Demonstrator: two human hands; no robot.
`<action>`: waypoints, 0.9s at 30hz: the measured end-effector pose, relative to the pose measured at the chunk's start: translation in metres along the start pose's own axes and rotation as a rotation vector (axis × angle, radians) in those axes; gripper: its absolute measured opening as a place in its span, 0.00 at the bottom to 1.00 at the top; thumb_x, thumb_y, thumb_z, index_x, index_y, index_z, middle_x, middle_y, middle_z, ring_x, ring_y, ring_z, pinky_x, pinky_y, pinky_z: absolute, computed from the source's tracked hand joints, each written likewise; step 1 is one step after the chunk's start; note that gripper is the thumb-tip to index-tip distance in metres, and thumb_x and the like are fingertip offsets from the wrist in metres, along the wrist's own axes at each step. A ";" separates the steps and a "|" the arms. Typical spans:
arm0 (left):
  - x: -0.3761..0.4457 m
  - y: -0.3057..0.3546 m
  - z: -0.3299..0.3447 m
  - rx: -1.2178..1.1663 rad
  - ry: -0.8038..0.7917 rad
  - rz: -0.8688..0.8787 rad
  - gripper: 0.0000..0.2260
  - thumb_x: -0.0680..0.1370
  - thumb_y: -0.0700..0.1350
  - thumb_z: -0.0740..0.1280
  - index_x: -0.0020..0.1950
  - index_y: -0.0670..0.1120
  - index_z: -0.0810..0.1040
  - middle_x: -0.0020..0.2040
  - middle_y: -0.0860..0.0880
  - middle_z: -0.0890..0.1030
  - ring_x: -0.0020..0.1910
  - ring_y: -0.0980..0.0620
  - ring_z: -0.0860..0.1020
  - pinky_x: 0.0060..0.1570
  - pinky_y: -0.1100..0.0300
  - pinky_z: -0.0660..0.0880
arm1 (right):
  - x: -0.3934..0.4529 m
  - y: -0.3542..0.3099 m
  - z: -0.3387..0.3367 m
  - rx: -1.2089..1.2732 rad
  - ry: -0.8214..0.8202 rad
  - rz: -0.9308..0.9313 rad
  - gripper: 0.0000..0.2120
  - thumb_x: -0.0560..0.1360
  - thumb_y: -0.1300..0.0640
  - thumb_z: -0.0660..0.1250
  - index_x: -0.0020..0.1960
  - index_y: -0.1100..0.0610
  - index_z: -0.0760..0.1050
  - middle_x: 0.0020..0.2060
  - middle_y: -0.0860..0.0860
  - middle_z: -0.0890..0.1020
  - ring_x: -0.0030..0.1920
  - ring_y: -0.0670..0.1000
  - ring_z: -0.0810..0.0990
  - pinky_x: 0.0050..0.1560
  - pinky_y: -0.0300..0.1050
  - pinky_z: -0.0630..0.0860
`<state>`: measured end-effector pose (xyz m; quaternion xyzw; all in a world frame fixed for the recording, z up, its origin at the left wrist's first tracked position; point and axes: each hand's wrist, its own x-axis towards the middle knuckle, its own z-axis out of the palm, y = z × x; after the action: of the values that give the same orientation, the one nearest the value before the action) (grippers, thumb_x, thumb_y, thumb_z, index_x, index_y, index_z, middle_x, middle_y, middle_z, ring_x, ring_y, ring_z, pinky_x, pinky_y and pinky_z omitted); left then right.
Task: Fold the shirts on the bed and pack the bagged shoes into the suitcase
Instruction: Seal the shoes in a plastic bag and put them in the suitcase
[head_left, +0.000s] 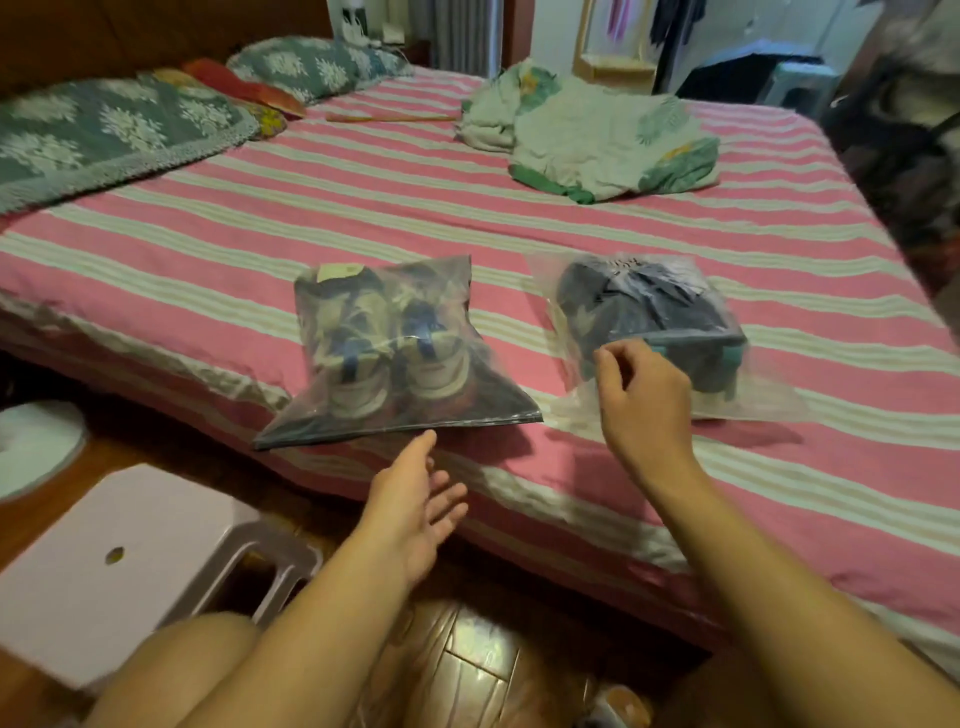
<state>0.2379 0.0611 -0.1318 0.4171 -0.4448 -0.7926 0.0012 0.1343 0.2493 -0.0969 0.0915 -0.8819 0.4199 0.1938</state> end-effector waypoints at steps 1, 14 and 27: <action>0.005 0.005 0.002 -0.082 -0.016 -0.094 0.16 0.80 0.57 0.67 0.58 0.46 0.72 0.53 0.44 0.77 0.46 0.47 0.80 0.42 0.52 0.77 | 0.008 0.005 -0.010 -0.049 0.106 0.011 0.05 0.80 0.57 0.65 0.46 0.56 0.77 0.38 0.46 0.78 0.39 0.49 0.76 0.41 0.45 0.67; 0.057 0.046 -0.002 -0.222 0.175 0.143 0.19 0.85 0.47 0.63 0.76 0.45 0.67 0.63 0.51 0.71 0.60 0.50 0.71 0.66 0.42 0.70 | 0.052 0.060 -0.039 -0.605 0.141 0.013 0.19 0.73 0.58 0.66 0.64 0.58 0.76 0.61 0.59 0.74 0.60 0.63 0.70 0.60 0.57 0.69; 0.038 0.096 -0.006 -0.328 -0.122 0.236 0.16 0.84 0.39 0.62 0.72 0.41 0.72 0.68 0.41 0.77 0.65 0.41 0.78 0.43 0.45 0.81 | 0.055 0.052 -0.076 -0.535 0.062 0.235 0.04 0.74 0.59 0.71 0.46 0.55 0.84 0.42 0.56 0.85 0.42 0.60 0.81 0.40 0.45 0.69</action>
<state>0.1813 -0.0152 -0.0906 0.3075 -0.3547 -0.8726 0.1351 0.0874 0.3411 -0.0676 -0.0782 -0.9595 0.1947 0.1879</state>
